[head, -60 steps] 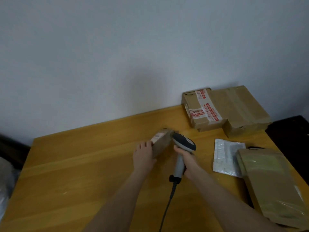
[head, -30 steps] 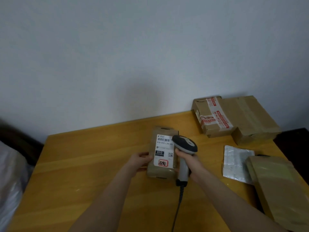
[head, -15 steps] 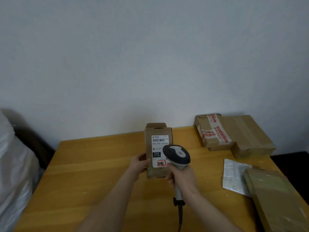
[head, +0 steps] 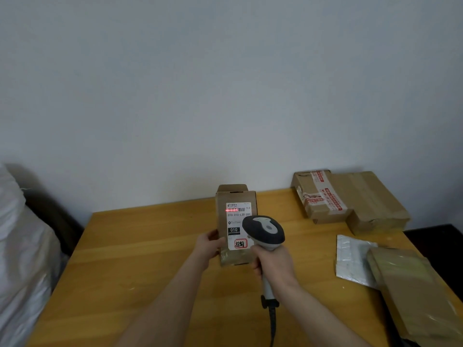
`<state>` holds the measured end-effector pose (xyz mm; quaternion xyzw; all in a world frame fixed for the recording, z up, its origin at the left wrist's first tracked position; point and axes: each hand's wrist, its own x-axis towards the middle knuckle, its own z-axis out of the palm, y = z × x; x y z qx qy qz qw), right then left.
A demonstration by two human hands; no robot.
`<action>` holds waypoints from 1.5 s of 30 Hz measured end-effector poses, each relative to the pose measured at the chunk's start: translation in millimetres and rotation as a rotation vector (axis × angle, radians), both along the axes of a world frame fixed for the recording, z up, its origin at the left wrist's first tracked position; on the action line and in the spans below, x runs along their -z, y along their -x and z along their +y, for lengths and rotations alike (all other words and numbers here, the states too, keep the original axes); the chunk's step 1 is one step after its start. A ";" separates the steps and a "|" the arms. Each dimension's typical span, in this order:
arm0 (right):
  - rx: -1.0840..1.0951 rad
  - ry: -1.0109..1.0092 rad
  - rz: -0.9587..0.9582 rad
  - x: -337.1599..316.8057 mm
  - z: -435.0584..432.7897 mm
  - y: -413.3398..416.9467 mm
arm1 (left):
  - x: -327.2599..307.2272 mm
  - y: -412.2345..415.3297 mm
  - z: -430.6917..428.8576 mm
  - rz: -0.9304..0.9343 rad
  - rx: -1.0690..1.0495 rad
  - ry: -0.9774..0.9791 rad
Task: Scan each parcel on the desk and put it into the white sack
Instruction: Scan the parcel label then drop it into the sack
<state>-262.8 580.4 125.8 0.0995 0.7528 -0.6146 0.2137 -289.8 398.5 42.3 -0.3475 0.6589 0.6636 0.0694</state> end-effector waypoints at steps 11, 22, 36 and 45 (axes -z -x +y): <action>0.074 0.008 -0.002 -2.8 -25.5 -22.8 | 4.5 -6.1 -21.2 0.009 0.062 -0.002; 0.100 0.026 0.024 -13.7 -36.2 -77.2 | -4.8 -52.4 -30.5 0.078 0.075 -0.012; 0.049 0.165 0.096 -51.8 -85.0 -199.5 | -63.8 -194.3 -75.6 0.138 0.027 0.009; -0.031 0.350 0.109 -121.0 -202.2 -176.8 | -171.9 -245.4 -184.3 0.315 -0.168 0.088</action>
